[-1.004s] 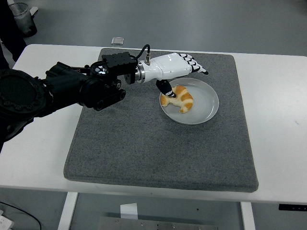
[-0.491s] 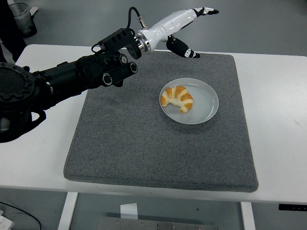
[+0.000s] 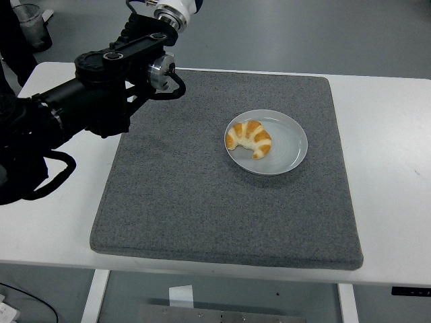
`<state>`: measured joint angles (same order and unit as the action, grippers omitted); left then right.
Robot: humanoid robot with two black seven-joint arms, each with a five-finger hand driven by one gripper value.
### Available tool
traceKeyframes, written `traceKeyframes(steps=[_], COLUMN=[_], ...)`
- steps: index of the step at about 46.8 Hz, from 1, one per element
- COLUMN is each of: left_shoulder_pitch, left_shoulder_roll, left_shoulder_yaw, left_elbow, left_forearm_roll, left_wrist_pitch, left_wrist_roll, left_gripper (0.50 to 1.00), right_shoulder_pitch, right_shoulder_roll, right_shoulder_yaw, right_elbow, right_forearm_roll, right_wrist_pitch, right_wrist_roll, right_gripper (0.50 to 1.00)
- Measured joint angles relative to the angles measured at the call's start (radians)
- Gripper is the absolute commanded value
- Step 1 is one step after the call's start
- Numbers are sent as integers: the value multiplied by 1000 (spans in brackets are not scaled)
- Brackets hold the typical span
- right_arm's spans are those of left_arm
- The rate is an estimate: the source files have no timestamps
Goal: Place the bread on the plate
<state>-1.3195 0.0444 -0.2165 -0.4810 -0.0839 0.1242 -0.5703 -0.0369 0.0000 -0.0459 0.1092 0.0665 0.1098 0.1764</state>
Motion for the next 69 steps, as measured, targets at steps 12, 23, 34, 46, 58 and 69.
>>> traceKeyframes(steps=[12, 23, 34, 46, 58, 69], left_shoulder_pitch=[127, 156, 172, 212, 216, 220], left_shoulder_roll=[-3, -3, -9, -30, -38, -37], left_shoulder_yaw=[-297, -383, -410, -438, -434, -428], left_elbow=[45, 103, 199, 213, 252, 282], left_forearm_roll=[-56, -84, -203, -276, -268, -267], left_wrist_pitch=[12, -3, -22, -111, -184, -192], left_wrist_roll=[70, 160, 170, 145, 119, 119], left_gripper=[1000, 1000, 1000, 1000, 1000, 1000], right_shoulder_pitch=[0, 0, 0, 0, 0, 0], right_shoulder_roll=[0, 0, 0, 0, 0, 0], right_shoulder_yaw=[1, 1, 1, 1, 2, 4], right_elbow=[1, 1, 3, 3, 3, 3], right_forearm_roll=[-1, -1, -1, -1, 0, 2], right_wrist_pitch=[1, 1, 1, 2, 2, 1], right_wrist_roll=[0, -1, -2, -2, -2, -2], right_gripper=[932, 932, 932, 932, 932, 932])
